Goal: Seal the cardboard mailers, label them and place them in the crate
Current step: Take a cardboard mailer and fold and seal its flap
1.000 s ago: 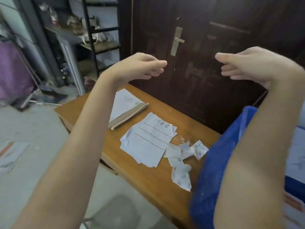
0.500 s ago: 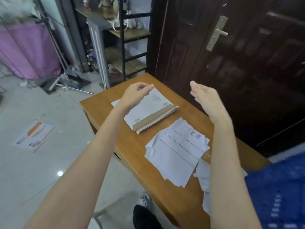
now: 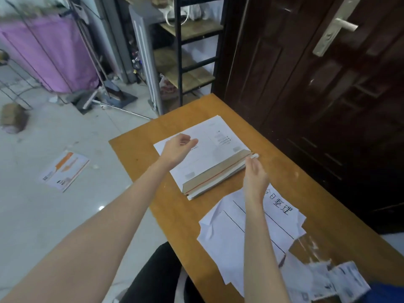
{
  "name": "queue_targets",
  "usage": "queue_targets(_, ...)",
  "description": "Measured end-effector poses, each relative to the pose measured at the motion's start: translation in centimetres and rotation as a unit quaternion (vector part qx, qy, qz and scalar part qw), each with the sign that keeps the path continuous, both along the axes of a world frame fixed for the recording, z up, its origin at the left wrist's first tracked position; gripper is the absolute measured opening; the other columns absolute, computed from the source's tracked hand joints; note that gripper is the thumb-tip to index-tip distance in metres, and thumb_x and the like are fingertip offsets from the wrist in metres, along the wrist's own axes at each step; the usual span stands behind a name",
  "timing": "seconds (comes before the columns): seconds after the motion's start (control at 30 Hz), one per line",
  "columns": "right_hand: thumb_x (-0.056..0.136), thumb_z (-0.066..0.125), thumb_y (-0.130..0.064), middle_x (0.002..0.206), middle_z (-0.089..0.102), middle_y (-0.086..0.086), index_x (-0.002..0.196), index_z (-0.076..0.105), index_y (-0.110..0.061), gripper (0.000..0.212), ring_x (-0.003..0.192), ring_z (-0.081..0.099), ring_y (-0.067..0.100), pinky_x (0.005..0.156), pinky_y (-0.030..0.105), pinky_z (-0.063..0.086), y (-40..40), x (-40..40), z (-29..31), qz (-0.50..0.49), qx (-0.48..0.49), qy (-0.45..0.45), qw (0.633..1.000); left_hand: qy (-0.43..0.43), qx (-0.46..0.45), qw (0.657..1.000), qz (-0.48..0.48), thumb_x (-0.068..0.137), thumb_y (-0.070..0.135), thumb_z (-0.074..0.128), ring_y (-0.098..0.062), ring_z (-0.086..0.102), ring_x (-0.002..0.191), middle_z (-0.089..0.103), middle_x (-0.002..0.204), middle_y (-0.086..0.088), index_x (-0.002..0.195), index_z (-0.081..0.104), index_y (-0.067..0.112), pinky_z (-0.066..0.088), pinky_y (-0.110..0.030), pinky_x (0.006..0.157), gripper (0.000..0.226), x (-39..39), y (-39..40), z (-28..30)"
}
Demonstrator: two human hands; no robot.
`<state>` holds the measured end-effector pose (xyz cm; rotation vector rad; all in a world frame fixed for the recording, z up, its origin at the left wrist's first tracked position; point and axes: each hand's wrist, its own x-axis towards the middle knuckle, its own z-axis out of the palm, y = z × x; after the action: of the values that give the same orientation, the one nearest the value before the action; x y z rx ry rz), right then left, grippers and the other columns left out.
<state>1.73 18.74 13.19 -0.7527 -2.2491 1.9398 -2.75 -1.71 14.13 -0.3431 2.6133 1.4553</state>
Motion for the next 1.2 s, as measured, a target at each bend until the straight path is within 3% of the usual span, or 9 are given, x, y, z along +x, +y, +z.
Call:
queue_targets(0.1, 0.096, 0.052, -0.034, 0.121, 0.063, 0.000, 0.120, 0.061, -0.006, 0.038, 0.119, 0.054, 0.016, 0.074, 0.008, 0.037, -1.2, -0.4, -2.7, -0.043, -0.020, -0.046, 0.998, -0.029, -0.019, 0.999, -0.006, 0.094, 0.042, 0.055, -0.019, 0.053, 0.120, 0.056, 0.133, -0.006, 0.132, 0.052, 0.008, 0.038, -0.022, 0.088, 0.052, -2.4, -0.5, -2.5)
queue_targets(0.27, 0.093, 0.054, -0.029, 0.073, 0.043, -0.014, 0.069, 0.047, -0.030, 0.025, 0.068, 0.043, 0.003, 0.079, 0.024, 0.034, -2.8, -2.3, -6.2, -0.120, -0.043, -0.125, 0.984, -0.065, -0.044, 0.995, -0.064, 0.093, 0.038, 0.059, -0.023, 0.047, 0.128, 0.052, 0.137, -0.012, 0.137, 0.046, 0.006, 0.038, -0.029, 0.096, 0.056, -7.3, -2.8, -5.7)
queue_targets(0.33, 0.094, 0.056, -0.026, 0.096, 0.060, -0.008, 0.097, 0.067, -0.018, 0.014, 0.094, 0.058, 0.012, 0.092, 0.028, 0.039, -3.5, -2.9, -6.9, -0.175, -0.048, -0.141, 0.973, -0.076, -0.057, 0.991, -0.094, 0.093, 0.036, 0.059, -0.023, 0.044, 0.131, 0.048, 0.142, -0.012, 0.141, 0.042, 0.007, 0.038, -0.030, 0.097, 0.059, -9.2, -4.0, -6.7)
queue_targets(0.37, 0.095, 0.056, -0.027, 0.116, 0.063, -0.001, 0.117, 0.064, -0.010, 0.030, 0.113, 0.056, 0.017, 0.100, 0.030, 0.039, -4.0, -3.2, -7.2, -0.194, -0.048, -0.153, 0.968, -0.075, -0.069, 0.989, -0.106, 0.093, 0.036, 0.059, -0.023, 0.045, 0.131, 0.047, 0.142, -0.012, 0.142, 0.041, 0.007, 0.038, -0.029, 0.095, 0.060, -10.2, -4.6, -7.1)
queue_targets(0.43, 0.095, 0.055, -0.028, 0.132, 0.058, 0.007, 0.128, 0.058, -0.005, 0.040, 0.124, 0.051, 0.022, 0.106, 0.033, 0.037, -5.2, -3.7, -7.4, -0.231, -0.041, -0.174, 0.956, -0.063, -0.094, 0.986, -0.124, 0.094, 0.035, 0.058, -0.025, 0.046, 0.130, 0.049, 0.141, -0.013, 0.142, 0.041, 0.006, 0.039, -0.031, 0.095, 0.059, -11.8, -5.8, -7.9)
queue_targets(0.6, 0.096, 0.049, -0.019, 0.112, 0.062, 0.026, 0.108, 0.061, 0.011, 0.035, 0.110, 0.054, 0.038, 0.092, 0.037, 0.040, -7.4, -4.3, -8.3, -0.272, 0.001, -0.214, 0.938, -0.080, -0.116, 0.976, -0.165, 0.097, 0.028, 0.055, -0.032, 0.049, 0.124, 0.052, 0.137, -0.016, 0.141, 0.040, 0.005, 0.039, -0.029, 0.084, 0.052, -14.7, -7.5, -9.3)
queue_targets(0.8, 0.091, 0.056, -0.016, 0.112, 0.067, 0.007, 0.118, 0.065, -0.008, 0.029, 0.109, 0.059, 0.023, 0.083, 0.020, 0.037, -9.0, -5.1, -9.0, -0.298, 0.011, -0.209, 0.931, -0.105, -0.138, 0.964, -0.203, 0.096, 0.026, 0.055, -0.034, 0.050, 0.122, 0.053, 0.133, -0.018, 0.135, 0.043, 0.000, 0.039, -0.034, 0.091, 0.048, -16.5, -7.6, -11.0)
queue_targets(1.03, 0.082, 0.067, -0.006, 0.083, 0.058, -0.005, 0.103, 0.057, -0.013, 0.024, 0.079, 0.058, 0.015, 0.061, 0.020, 0.039, -9.8, -6.4, -9.5, -0.291, 0.062, -0.219, 0.929, -0.115, -0.104, 0.976, -0.150, 0.089, 0.023, 0.067, -0.030, 0.054, 0.117, 0.057, 0.129, -0.015, 0.132, 0.043, -0.001, 0.043, -0.032, 0.085, 0.055, -17.3, -7.4, -12.0)
queue_targets(1.2, 0.084, 0.054, 0.004, 0.084, 0.063, -0.001, 0.100, 0.059, -0.013, 0.023, 0.075, 0.056, 0.015, 0.053, 0.016, 0.036, -9.4, -6.6, -9.7, -0.270, 0.121, -0.244, 0.923, -0.138, -0.209, 0.954, -0.166, 0.087, 0.031, 0.068, -0.034, 0.029, 0.134, 0.034, 0.146, -0.016, 0.144, 0.032, 0.003, 0.032, -0.042, 0.103, 0.073, -17.4, -6.8, -11.7)
